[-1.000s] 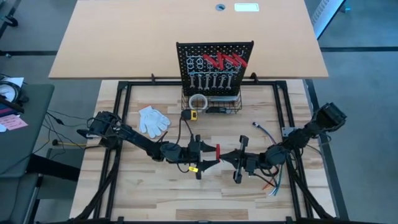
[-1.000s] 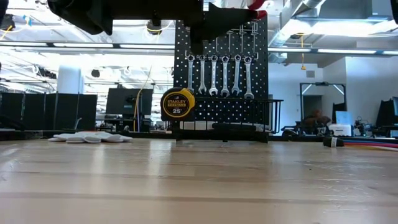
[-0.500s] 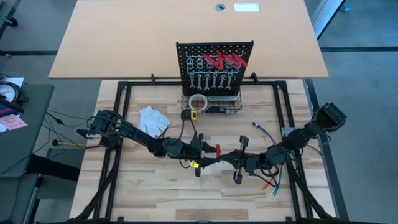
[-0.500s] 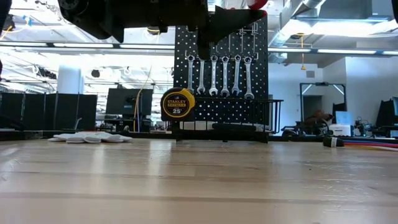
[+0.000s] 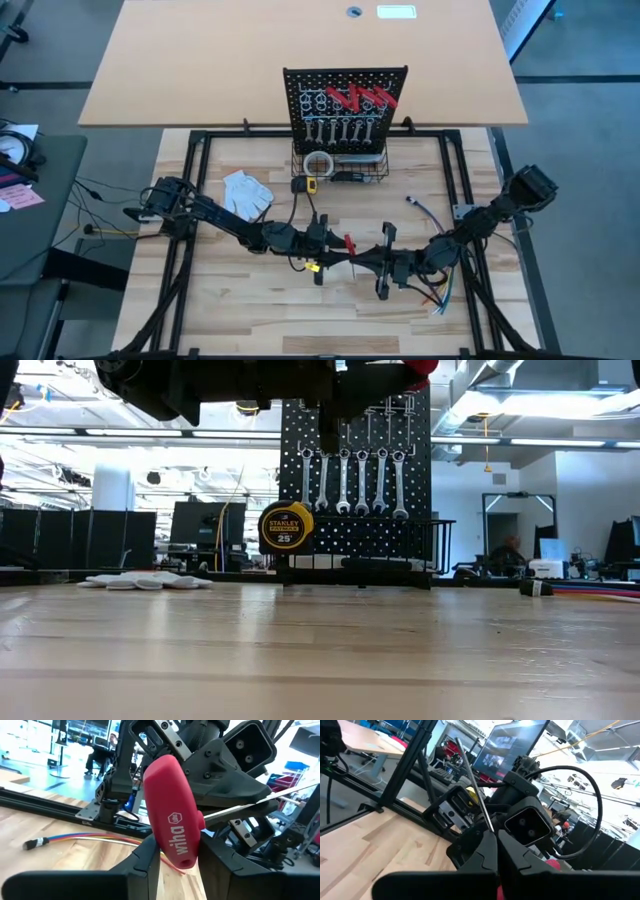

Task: Hang tools onto peg board
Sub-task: Hang the red allen wrench on the peg board

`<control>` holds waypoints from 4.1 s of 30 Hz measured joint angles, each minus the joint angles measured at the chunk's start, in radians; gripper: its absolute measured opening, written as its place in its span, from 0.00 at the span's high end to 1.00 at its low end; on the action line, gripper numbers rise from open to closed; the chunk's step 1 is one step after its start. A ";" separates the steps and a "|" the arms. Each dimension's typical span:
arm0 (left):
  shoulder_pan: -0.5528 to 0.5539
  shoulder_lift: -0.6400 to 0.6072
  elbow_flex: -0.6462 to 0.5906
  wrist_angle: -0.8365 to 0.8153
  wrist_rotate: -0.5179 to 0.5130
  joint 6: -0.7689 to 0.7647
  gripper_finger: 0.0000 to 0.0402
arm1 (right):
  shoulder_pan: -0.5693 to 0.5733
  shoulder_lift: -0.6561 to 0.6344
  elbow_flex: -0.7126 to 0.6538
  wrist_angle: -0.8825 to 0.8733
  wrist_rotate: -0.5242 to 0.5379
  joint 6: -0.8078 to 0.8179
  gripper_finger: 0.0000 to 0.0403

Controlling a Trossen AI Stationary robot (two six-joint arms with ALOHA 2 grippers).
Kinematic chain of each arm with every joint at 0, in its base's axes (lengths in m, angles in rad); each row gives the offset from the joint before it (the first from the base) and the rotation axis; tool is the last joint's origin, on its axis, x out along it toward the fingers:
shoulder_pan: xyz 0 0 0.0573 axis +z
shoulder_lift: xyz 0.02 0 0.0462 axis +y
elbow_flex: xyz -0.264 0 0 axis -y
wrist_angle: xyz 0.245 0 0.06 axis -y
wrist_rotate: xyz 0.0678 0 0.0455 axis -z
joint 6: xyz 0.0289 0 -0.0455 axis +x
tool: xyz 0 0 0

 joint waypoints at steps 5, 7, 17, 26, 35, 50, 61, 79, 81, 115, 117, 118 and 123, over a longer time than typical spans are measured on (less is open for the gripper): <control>-0.004 0.000 0.000 -0.003 -0.014 0.024 0.76 | 0.000 0.000 0.000 -0.013 0.003 0.010 1.00; -0.004 0.000 0.000 -0.021 -0.025 0.026 0.76 | 0.005 0.000 0.000 -0.033 0.012 0.051 0.98; -0.041 -0.052 0.004 -0.251 -0.261 0.147 0.77 | 0.077 -0.026 0.000 -0.166 0.416 0.068 0.62; -0.093 -0.233 0.024 -0.515 -0.730 0.434 0.77 | 0.206 -0.068 0.000 -0.179 0.792 -0.038 0.44; 0.021 -0.326 0.402 -0.647 -1.010 1.192 0.79 | 0.209 -0.067 0.000 -0.189 0.792 -0.026 0.48; 0.326 -0.326 0.699 -0.815 -0.957 1.865 0.79 | 0.198 -0.067 0.000 -0.221 0.768 0.026 0.50; 0.406 -0.246 0.695 -0.649 -0.863 2.069 0.79 | 0.178 -0.067 -0.001 -0.264 0.767 0.072 0.50; 0.425 -0.212 0.694 -0.675 -0.864 2.080 0.79 | 0.179 -0.066 -0.001 -0.291 0.766 0.095 0.50; 0.425 -0.215 0.694 -0.677 -0.864 2.080 0.79 | 0.179 -0.066 -0.001 -0.292 0.766 0.095 0.50; 0.396 -0.254 0.742 -0.698 -0.872 2.030 0.79 | 0.172 -0.066 -0.001 -0.304 0.742 0.114 0.50; 0.402 -0.254 0.745 -0.698 -0.867 2.028 0.79 | 0.172 -0.066 -0.001 -0.312 0.742 0.120 0.50; 0.407 -0.254 0.745 -0.700 -0.867 2.026 0.79 | 0.172 -0.066 -0.001 -0.312 0.742 0.121 0.50; 0.442 -0.245 0.745 -0.712 -0.858 1.982 0.79 | 0.172 -0.066 -0.001 -0.312 0.741 0.121 0.50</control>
